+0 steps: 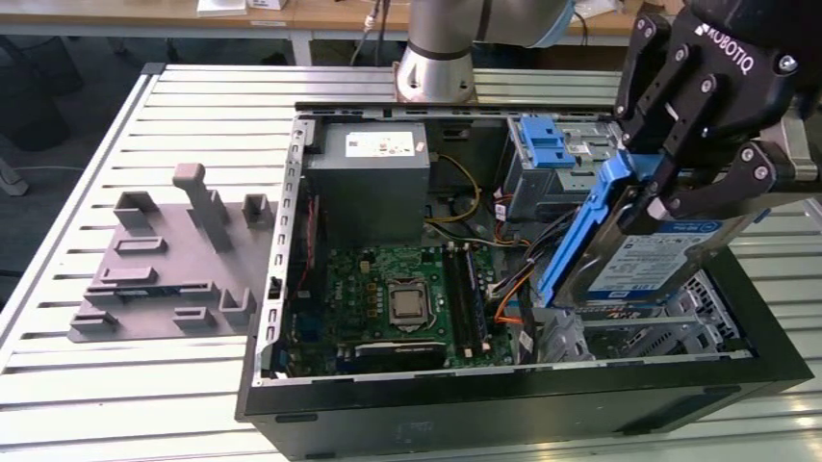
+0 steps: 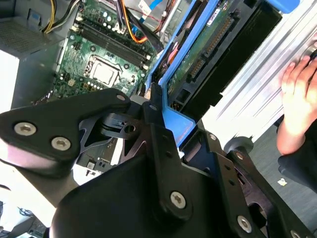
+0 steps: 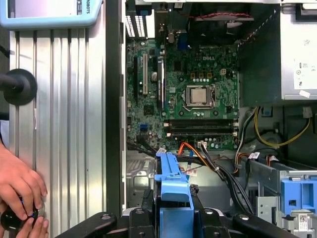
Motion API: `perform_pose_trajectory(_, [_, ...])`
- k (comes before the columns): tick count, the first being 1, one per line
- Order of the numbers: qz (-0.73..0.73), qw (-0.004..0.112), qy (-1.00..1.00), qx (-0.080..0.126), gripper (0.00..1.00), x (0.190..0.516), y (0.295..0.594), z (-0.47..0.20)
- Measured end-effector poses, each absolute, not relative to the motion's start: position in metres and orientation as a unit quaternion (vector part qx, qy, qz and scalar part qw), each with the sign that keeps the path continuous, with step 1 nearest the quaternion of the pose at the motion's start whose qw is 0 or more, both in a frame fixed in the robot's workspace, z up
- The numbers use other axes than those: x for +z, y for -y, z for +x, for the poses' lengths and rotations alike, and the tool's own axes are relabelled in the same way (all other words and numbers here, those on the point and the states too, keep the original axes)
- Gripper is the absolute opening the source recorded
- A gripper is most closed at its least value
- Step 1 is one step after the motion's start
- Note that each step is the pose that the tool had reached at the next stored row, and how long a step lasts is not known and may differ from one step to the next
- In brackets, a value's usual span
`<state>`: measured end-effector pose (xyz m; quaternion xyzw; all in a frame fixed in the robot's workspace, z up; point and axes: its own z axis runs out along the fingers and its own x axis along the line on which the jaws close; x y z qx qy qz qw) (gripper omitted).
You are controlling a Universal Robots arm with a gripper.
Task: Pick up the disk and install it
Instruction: 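Insert the disk into the insertion slot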
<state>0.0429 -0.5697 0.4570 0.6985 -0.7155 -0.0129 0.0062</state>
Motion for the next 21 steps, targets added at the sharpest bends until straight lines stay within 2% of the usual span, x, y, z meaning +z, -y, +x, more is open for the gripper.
perform_pose_trajectory(21, [0.714,0.007,0.7,-0.013,0.36,0.449,0.57,0.068])
